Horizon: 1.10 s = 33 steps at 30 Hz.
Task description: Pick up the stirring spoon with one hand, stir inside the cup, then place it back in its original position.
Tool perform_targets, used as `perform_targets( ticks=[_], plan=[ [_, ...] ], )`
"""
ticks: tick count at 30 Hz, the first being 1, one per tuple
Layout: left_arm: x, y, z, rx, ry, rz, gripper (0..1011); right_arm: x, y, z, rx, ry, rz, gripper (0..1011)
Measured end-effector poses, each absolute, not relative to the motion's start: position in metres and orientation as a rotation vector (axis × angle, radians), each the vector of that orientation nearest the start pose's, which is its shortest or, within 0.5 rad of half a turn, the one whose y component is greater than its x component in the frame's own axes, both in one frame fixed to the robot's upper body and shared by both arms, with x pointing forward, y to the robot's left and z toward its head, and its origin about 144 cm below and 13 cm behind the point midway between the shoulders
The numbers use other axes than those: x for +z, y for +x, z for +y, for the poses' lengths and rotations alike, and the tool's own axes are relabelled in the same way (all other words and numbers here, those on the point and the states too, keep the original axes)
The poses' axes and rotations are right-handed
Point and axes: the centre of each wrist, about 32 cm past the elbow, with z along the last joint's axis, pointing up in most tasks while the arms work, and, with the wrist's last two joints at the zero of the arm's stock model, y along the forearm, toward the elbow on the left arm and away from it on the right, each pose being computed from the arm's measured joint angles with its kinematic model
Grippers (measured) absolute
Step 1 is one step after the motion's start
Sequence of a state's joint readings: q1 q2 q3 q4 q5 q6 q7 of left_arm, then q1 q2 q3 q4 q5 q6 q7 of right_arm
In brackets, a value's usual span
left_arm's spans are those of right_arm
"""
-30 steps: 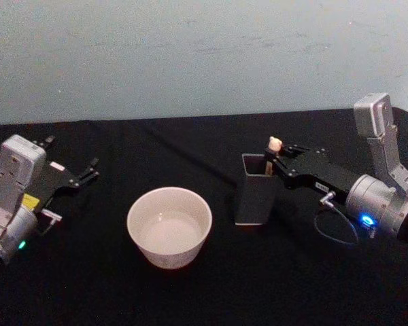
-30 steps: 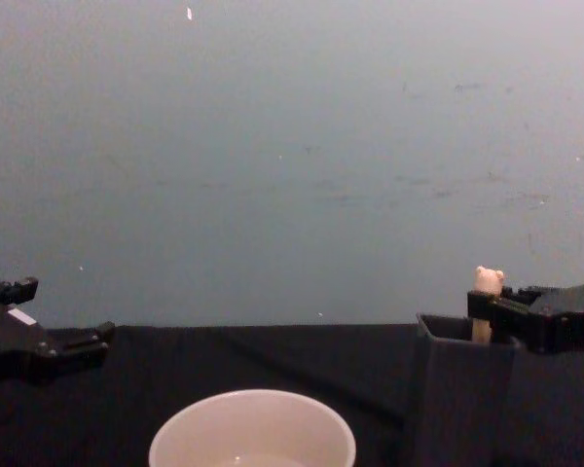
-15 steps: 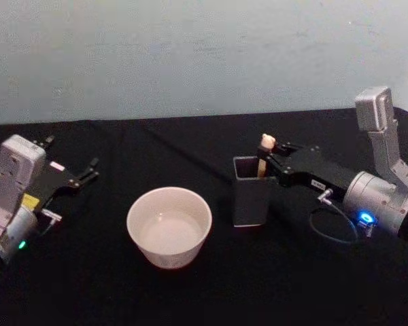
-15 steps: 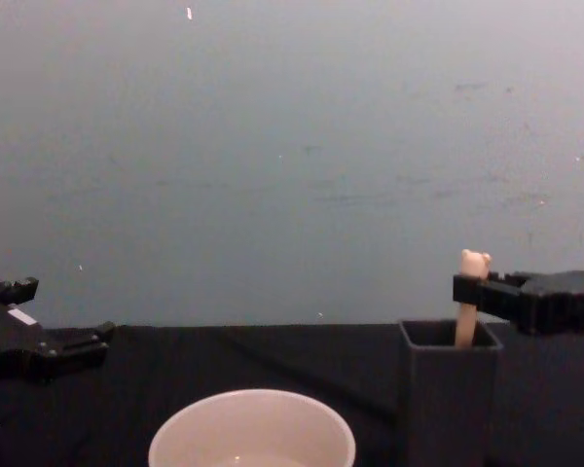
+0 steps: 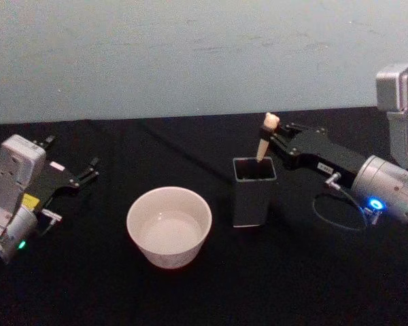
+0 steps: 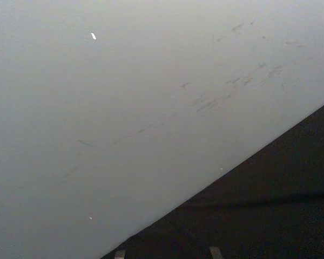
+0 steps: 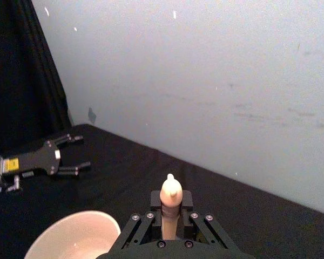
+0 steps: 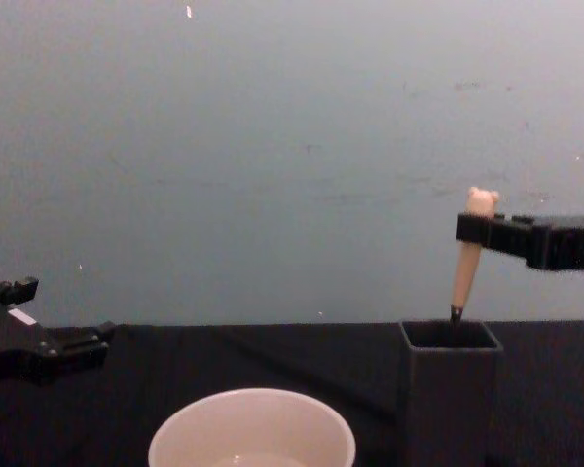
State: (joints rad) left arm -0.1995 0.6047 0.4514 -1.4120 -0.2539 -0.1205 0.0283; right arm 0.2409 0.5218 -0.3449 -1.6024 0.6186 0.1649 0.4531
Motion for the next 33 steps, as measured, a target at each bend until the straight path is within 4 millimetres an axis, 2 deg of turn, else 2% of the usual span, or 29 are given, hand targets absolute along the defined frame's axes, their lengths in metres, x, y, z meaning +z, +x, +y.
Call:
perform_targets(
  ticks=[12,19,26,33],
  plan=[
    [1.14,0.489,0.31,1.248,0.304,-0.285,1001,1.241,0.503,-0.276,-0.783,0.065,0.078,203],
    [1.14,0.489,0.31,1.248,0.304,-0.285,1001,1.252,0.504,-0.269,-0.775,0.14,0.064,202],
    [1.14,0.489,0.31,1.248,0.304,-0.285,1001,1.253,0.505,-0.255,-0.735,0.167,0.075,202],
    [1.14,0.489,0.31,1.248,0.304,-0.285,1001,1.244,0.505,-0.232,-0.664,0.15,0.106,202]
  ],
)
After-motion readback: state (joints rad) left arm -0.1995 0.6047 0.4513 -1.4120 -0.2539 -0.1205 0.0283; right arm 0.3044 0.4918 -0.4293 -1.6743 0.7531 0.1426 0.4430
